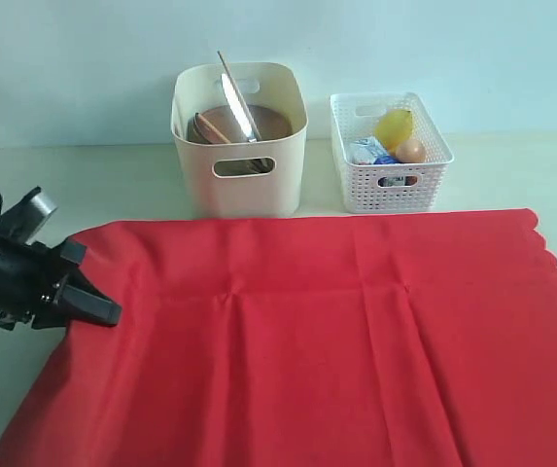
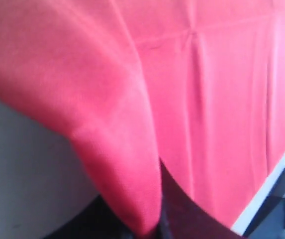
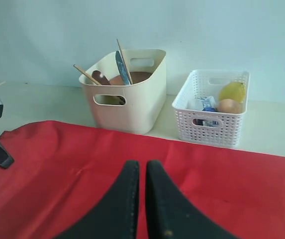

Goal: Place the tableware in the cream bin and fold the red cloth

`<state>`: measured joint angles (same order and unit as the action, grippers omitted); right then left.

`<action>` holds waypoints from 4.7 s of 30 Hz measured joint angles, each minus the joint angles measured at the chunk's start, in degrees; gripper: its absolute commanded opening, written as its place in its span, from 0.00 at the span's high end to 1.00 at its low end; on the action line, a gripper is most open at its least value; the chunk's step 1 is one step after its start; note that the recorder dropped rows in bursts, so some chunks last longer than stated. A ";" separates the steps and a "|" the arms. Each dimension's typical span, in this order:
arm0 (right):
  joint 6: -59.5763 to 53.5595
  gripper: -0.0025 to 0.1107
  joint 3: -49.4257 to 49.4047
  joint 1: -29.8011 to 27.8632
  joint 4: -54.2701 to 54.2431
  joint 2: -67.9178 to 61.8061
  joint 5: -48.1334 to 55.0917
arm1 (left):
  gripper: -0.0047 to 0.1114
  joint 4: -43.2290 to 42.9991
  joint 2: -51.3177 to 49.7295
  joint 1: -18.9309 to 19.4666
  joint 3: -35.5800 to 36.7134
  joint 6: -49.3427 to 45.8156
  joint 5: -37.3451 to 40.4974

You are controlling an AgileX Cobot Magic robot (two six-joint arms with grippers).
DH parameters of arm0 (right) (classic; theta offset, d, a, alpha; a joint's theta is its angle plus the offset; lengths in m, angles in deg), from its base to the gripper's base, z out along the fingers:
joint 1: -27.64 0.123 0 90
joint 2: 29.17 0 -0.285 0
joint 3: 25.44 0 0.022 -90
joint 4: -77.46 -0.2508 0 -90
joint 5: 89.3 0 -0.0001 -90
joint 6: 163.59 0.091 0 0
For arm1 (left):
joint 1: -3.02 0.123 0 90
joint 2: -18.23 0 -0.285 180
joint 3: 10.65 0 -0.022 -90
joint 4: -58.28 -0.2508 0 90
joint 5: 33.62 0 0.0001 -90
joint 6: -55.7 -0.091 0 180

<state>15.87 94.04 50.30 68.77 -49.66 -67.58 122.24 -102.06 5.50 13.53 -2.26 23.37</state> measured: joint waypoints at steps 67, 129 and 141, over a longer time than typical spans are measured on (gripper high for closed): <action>-8.97 0.92 28.01 0.00 -6.21 -69.47 2.81 | 0.96 -3.11 25.30 9.29 -1.91 10.21 9.10; -10.42 0.98 25.78 0.00 -1.38 -88.34 1.75 | 0.96 0.08 -0.16 -38.12 -29.16 25.59 -3.99; 31.35 0.98 25.43 0.00 38.29 -67.51 11.71 | 0.60 5.63 -3.34 -38.22 -30.15 15.76 -9.57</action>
<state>47.22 119.47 50.30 107.07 -117.16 -55.88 127.87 -105.40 -32.72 -16.62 13.51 13.80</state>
